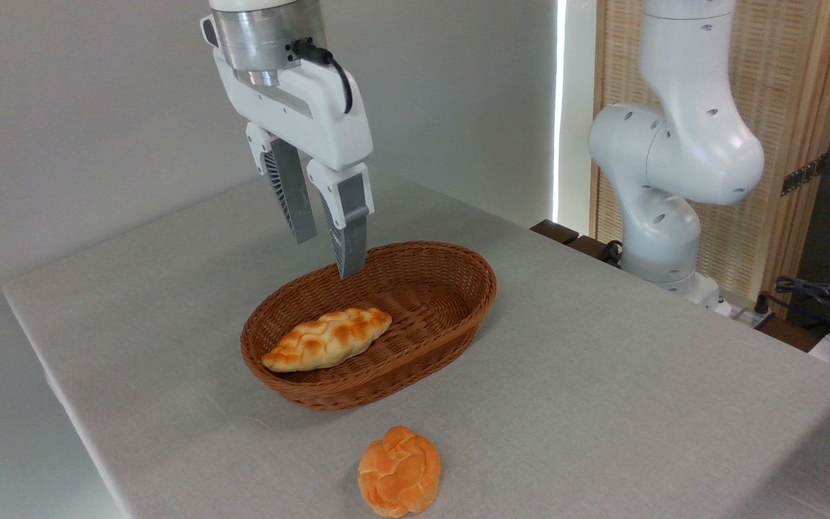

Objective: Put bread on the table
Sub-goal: 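Lower the open gripper toward the braided bread in the wicker basket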

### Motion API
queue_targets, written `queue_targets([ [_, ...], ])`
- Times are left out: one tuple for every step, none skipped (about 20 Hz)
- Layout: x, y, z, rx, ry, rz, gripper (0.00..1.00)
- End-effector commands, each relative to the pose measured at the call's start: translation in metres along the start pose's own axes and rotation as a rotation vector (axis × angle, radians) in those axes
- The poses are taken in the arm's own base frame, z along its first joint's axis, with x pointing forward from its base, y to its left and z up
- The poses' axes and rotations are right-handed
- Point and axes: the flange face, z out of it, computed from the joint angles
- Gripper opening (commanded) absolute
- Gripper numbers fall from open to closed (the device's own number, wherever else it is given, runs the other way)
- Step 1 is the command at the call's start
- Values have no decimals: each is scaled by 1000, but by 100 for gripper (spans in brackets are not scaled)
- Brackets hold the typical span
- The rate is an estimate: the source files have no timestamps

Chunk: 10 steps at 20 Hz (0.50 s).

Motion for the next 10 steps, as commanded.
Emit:
queue_targets([
  [12, 15, 18, 22, 10, 44, 100],
  [13, 18, 20, 24, 11, 48, 100],
  [13, 23, 26, 22, 8, 53, 100],
  [12, 26, 30, 20, 5, 56, 100],
  [8, 29, 33, 25, 7, 54, 100],
  [6, 31, 37, 25, 5, 54, 100],
  [0, 34, 44, 29, 8, 51, 100],
  [-3, 37, 52, 37, 15, 51, 100],
  [-4, 40, 62, 43, 22, 54, 100],
  [-2, 42, 67, 46, 23, 60, 100],
])
